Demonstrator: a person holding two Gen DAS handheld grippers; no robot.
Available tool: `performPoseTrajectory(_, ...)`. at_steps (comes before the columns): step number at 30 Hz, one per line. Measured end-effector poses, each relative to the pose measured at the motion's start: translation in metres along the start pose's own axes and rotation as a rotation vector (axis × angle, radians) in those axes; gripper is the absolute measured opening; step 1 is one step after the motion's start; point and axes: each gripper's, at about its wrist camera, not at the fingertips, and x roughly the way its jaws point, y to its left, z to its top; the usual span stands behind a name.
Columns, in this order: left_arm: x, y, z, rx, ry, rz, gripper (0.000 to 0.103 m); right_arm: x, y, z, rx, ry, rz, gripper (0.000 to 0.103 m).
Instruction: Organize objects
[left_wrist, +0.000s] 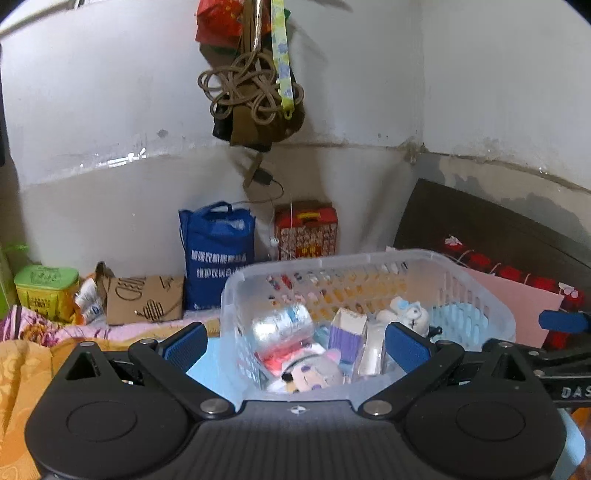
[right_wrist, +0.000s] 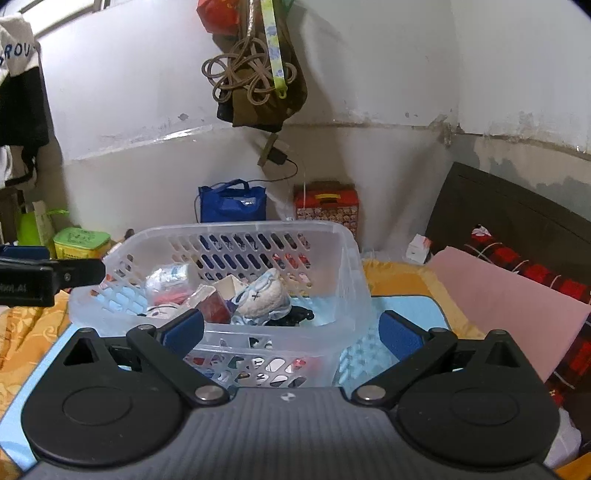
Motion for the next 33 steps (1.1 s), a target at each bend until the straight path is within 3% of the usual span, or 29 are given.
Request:
performPoseTrajectory(16,-0.002,-0.013,-0.013,0.078,-0.006,0.062,0.103,-0.004,0.004,-0.007,0.026,-0.006,-0.009,0.103)
performPoseTrajectory(33,0.004,-0.012,-0.016,0.078,0.017,0.078,0.103,-0.002,0.003,-0.011,0.050,-0.001,0.001,0.103)
